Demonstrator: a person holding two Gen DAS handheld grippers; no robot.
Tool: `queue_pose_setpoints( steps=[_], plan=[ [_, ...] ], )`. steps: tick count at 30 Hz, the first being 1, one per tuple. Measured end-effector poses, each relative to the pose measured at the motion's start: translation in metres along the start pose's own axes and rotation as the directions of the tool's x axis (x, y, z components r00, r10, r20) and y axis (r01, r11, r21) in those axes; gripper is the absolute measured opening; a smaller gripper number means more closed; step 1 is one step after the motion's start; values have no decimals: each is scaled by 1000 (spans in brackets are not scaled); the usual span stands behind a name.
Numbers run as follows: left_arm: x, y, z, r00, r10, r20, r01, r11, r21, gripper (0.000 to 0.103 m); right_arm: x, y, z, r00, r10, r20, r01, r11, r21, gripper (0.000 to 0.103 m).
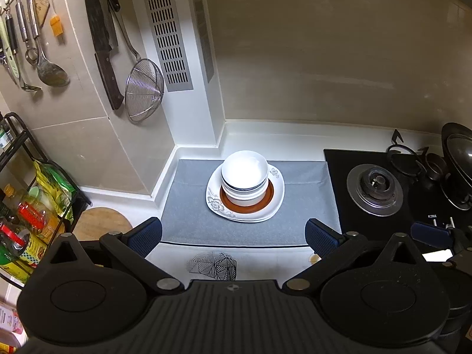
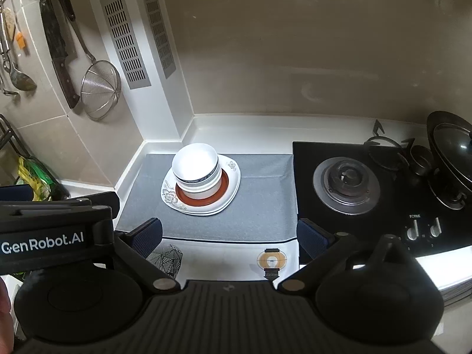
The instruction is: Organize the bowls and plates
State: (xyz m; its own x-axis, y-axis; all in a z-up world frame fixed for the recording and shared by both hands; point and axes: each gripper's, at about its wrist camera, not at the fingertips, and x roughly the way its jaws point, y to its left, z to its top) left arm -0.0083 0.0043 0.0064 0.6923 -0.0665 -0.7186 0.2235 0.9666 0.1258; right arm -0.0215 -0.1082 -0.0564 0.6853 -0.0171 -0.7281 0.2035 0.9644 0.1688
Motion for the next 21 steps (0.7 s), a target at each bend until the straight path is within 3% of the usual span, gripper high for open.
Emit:
queue_pose_setpoints(
  steps=[21],
  plan=[
    [-37,-16,-24,999,23,24,-24,1000,17,103,-37,-12,-27,999,15,28,-15,1000,10,101]
  ],
)
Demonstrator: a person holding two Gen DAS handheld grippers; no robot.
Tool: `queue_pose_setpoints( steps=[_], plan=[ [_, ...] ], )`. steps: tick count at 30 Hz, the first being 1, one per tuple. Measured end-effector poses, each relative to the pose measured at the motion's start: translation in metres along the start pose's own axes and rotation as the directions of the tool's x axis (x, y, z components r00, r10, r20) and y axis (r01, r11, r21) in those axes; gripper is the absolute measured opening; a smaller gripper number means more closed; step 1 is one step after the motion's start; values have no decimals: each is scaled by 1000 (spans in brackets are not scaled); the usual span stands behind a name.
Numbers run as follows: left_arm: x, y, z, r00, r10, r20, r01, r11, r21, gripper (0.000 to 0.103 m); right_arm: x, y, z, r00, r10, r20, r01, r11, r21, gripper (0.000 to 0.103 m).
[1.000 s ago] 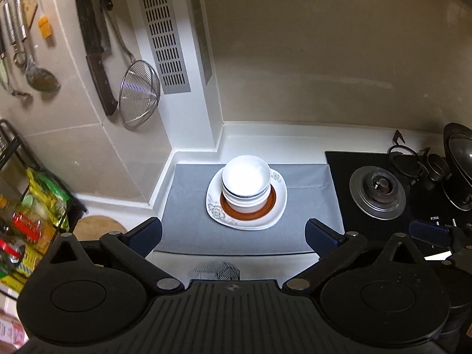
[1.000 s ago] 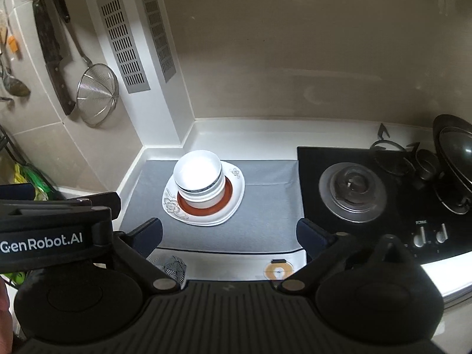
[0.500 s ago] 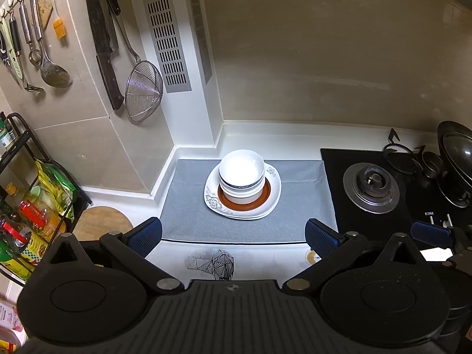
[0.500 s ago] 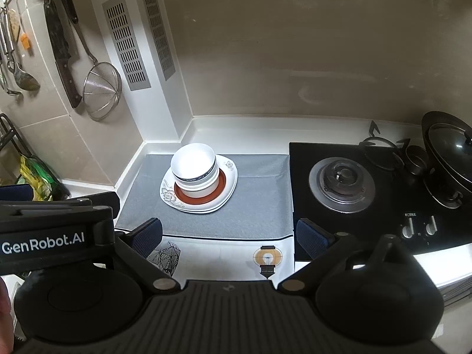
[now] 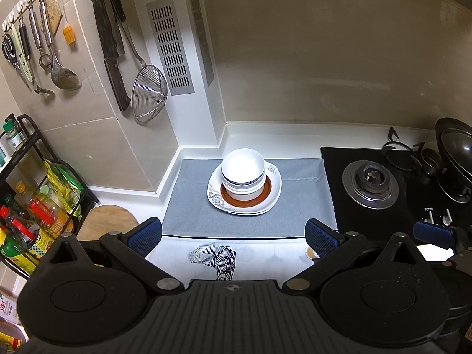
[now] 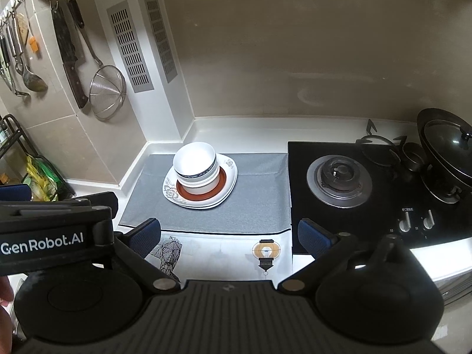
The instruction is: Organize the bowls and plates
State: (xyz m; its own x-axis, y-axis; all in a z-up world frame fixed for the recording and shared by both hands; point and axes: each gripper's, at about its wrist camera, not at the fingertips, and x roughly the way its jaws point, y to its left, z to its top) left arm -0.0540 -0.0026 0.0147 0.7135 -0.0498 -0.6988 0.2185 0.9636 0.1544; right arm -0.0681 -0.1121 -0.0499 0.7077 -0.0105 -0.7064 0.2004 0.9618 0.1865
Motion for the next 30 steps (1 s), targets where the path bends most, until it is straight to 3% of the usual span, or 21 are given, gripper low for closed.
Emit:
queue_pose_setpoints(
  steps=[30],
  plan=[
    [-3,3,-6,1000,-18,5,18,999,42,103,-5,2,-10,1000,-15,7,15,999,30,103]
  ],
)
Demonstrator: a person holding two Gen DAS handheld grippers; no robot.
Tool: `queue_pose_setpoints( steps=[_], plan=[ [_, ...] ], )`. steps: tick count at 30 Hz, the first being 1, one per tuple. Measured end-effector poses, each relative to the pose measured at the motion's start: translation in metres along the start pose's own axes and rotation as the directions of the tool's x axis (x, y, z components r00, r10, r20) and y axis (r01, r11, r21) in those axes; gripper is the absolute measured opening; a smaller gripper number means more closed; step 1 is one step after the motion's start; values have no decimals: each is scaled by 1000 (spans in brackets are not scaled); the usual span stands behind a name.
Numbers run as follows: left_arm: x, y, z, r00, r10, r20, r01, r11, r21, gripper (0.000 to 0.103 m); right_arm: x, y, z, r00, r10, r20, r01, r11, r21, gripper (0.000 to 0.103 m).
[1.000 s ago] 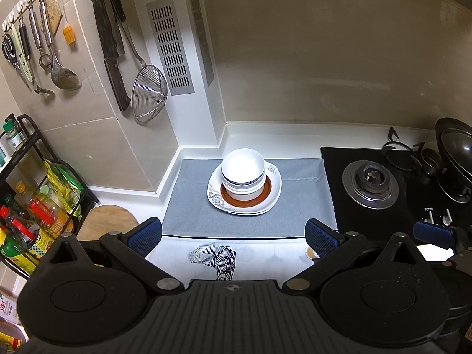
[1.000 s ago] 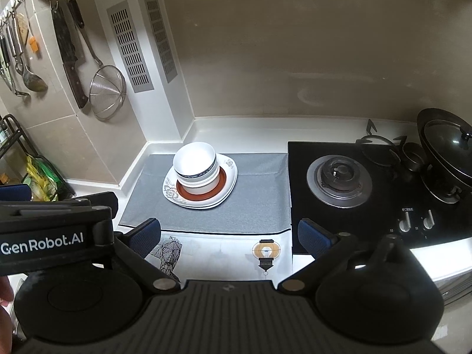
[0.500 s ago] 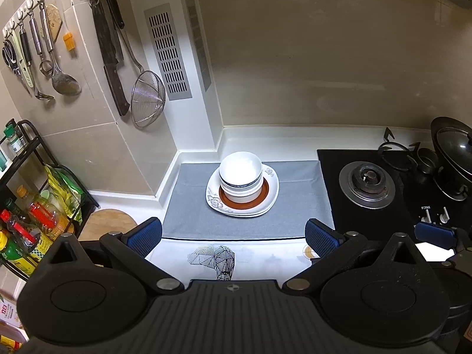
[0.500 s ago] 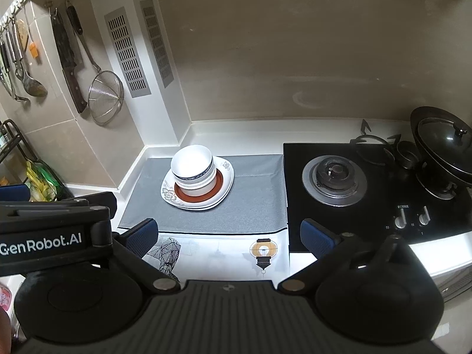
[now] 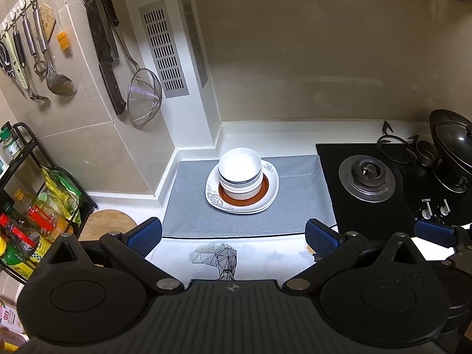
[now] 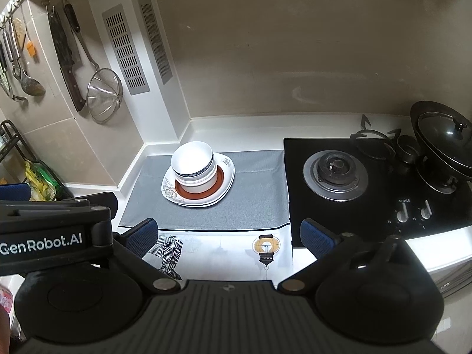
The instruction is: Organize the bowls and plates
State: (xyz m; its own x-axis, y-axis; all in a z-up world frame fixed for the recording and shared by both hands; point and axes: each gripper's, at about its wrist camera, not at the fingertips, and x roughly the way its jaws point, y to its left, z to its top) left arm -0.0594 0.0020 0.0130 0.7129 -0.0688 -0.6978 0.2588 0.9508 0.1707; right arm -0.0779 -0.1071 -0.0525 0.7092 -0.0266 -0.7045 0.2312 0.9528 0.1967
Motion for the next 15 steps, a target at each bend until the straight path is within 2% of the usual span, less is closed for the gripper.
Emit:
queue_pose_setpoints(
  steps=[15],
  plan=[
    [20,25,-4,999,-2,-40,0,1000,-31,103,21,21,2,999,4,-41,-5,999,-33,103]
  ],
)
